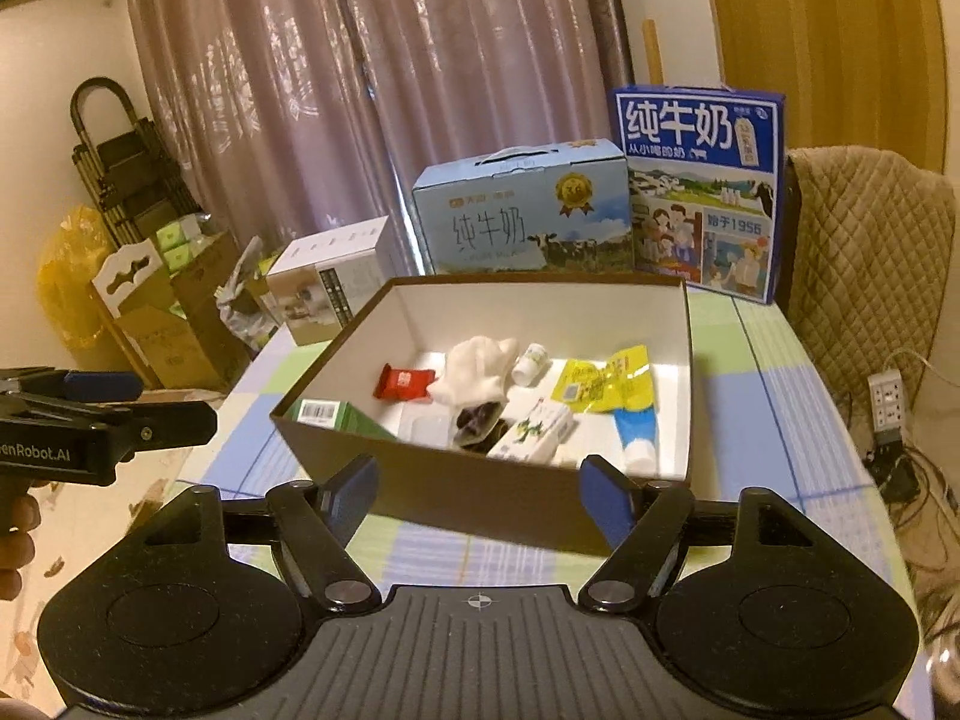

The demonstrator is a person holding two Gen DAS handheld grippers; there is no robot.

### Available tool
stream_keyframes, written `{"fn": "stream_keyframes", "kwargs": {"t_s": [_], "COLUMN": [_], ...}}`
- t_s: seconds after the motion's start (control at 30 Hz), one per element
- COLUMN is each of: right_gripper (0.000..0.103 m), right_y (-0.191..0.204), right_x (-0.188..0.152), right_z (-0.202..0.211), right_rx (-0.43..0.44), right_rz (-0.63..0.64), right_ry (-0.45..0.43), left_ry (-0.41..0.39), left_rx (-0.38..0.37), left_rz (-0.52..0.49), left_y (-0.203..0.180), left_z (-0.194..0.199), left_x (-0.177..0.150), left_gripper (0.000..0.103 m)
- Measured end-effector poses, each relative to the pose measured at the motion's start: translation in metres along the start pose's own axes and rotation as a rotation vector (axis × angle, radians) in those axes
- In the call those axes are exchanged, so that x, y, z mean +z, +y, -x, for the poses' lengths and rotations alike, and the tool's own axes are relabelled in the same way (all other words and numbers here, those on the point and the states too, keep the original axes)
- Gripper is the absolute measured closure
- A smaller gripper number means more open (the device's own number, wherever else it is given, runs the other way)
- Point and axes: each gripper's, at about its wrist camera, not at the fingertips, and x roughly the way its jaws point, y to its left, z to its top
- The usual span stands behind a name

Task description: Organize objects

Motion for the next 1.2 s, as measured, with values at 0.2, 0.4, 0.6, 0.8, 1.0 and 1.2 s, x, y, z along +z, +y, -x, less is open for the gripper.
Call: {"fn": "stream_keyframes", "kwargs": {"t_s": [0.2,0.4,0.6,0.8,1.0,1.2], "right_gripper": [0.030,0.030,0.030,0.030,0.030,0.030], "right_y": [0.004,-0.004,-0.005,-0.005,0.004,0.018], "right_x": [-0.025,-0.052,-0.065,-0.088,-0.114,-0.128], "right_z": [0.010,0.010,0.019,0.036,0.060,0.079], "right_rx": [-0.002,0.008,0.003,0.002,-0.008,-0.020], "right_rz": [-0.036,-0.109,-0.112,-0.136,-0.145,-0.101], "right_ry": [-0.008,0.023,0.031,0.060,0.104,0.161], "left_ry": [-0.004,0.043,0.102,0.144,0.171,0.196], "left_rx": [0.049,0.070,0.053,0.081,0.096,0.110], "left_rz": [-0.012,0.042,0.123,0.146,0.181,0.168], "left_y": [-0.007,-0.011,-0.010,-0.013,-0.016,-0.024], "left_z": [0.016,0.018,0.021,0.032,0.053,0.078], "left_x": [-0.033,-0.065,-0.096,-0.118,-0.135,-0.154], "left_gripper": [0.001,0.001,0.001,0.001,0.001,0.001]}}
